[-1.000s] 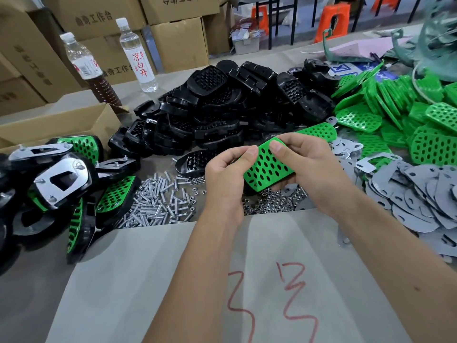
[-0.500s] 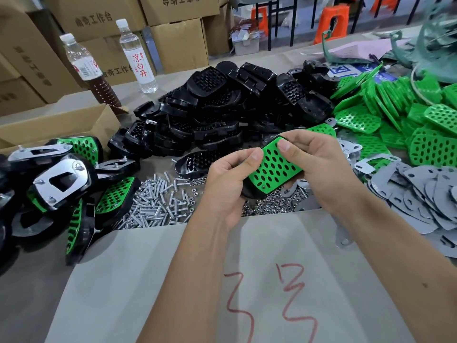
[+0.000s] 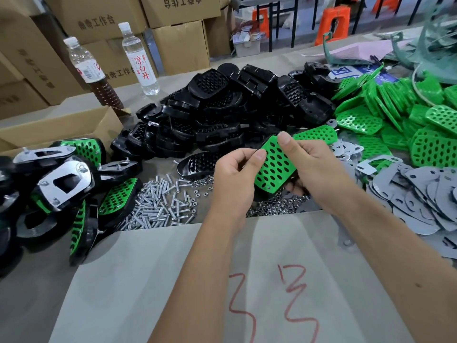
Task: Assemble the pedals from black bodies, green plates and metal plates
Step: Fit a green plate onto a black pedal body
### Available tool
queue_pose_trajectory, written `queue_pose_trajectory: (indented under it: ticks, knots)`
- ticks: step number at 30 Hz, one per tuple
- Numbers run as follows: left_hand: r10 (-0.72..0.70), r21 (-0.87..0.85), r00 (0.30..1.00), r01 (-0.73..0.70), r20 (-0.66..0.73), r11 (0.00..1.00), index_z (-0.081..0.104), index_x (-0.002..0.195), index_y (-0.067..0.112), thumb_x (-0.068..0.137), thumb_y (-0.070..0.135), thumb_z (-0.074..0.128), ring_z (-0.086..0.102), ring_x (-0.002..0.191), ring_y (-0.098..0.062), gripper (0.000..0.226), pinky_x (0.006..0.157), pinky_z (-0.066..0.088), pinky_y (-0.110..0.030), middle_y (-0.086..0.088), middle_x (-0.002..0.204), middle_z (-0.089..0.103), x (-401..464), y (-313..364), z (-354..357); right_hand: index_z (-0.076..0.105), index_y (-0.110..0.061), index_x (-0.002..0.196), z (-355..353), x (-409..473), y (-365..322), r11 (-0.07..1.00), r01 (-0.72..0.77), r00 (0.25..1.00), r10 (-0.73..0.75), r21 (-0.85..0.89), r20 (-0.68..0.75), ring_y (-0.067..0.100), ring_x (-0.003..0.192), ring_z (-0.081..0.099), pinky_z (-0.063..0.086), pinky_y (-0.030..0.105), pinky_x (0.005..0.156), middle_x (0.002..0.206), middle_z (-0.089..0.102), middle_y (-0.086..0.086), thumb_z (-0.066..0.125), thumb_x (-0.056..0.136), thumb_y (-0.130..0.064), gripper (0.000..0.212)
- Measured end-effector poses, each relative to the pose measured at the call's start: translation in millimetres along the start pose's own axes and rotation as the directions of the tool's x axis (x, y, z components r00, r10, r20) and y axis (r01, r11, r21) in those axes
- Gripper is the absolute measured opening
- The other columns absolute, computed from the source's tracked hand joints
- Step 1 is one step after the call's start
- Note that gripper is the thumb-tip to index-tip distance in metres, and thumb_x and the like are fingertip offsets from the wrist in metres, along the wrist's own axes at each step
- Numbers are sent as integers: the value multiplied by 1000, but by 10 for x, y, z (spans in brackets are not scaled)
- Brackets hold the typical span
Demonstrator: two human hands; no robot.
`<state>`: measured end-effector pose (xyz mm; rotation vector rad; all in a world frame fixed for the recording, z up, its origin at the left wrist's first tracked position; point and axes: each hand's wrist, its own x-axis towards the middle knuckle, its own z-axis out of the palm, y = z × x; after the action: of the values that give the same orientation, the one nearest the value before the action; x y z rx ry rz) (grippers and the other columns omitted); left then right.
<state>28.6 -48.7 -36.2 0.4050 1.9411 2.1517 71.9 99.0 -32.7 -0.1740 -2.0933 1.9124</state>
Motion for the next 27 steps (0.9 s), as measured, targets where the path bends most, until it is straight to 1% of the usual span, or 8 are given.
queue_pose_trajectory:
  ticks: [4,10,12,16,20,23,25,27]
  knots:
    - [-35,-50,997,39,73,998,72,99,11,100,28,69,66,66,-19,17,52,51,-29,-5,81,73,-21,14,7,64,10,91,-35,8,19,998,17,1000,-17,65,-7,14,42,34,24,19,37,62,44,13,53,100,-57,68]
    - [-19,173,953,-35,303,984,67,110,3,76,5,92,73,80,-11,42,70,58,-24,-2,91,78,15,19,-115,74,-13,78,-61,14,29,996,-55,998,55,74,-1,11,42,45,35,20,39,68,65,12,52,105,-49,50]
    - [-39,133,958,1,283,991,67,111,2,76,0,90,75,80,-16,42,71,61,-30,-7,93,79,22,22,-155,75,-14,83,-71,14,19,991,-63,998,60,118,29,13,44,47,36,19,39,72,67,13,51,108,-40,43]
    - [-60,10,970,59,235,998,66,115,2,75,0,89,74,82,-30,46,79,60,-49,-19,103,78,22,29,-195,69,7,107,-112,7,-1,954,-84,991,50,289,122,16,55,51,39,21,45,91,67,24,49,109,-21,35]
    - [-57,-74,967,77,249,994,67,113,3,73,-2,89,74,82,-29,46,67,61,-37,-17,101,78,10,52,-181,72,-1,97,-97,13,4,963,-36,997,18,266,69,13,51,51,38,19,43,79,70,14,47,110,-17,32]
    - [-95,-132,977,121,189,984,64,116,-2,71,-7,86,76,87,-36,50,81,58,-60,-19,106,78,18,58,-157,73,-3,96,-108,39,26,963,-17,999,27,267,-36,14,50,55,44,20,44,72,69,12,49,109,-15,29]
    - [-112,-182,982,139,151,973,66,111,-5,77,-14,77,77,89,-35,37,84,63,-51,-18,104,78,31,51,-170,71,2,103,-124,50,32,960,-13,999,24,281,-35,16,52,60,52,22,48,75,72,15,51,108,-13,26]
    - [-115,-205,980,147,163,968,67,109,-5,74,-13,76,78,90,-31,37,73,65,-36,-19,104,78,29,75,-182,69,6,107,-141,50,32,951,-24,1000,20,308,13,16,54,63,56,23,52,79,73,16,50,108,-13,27]
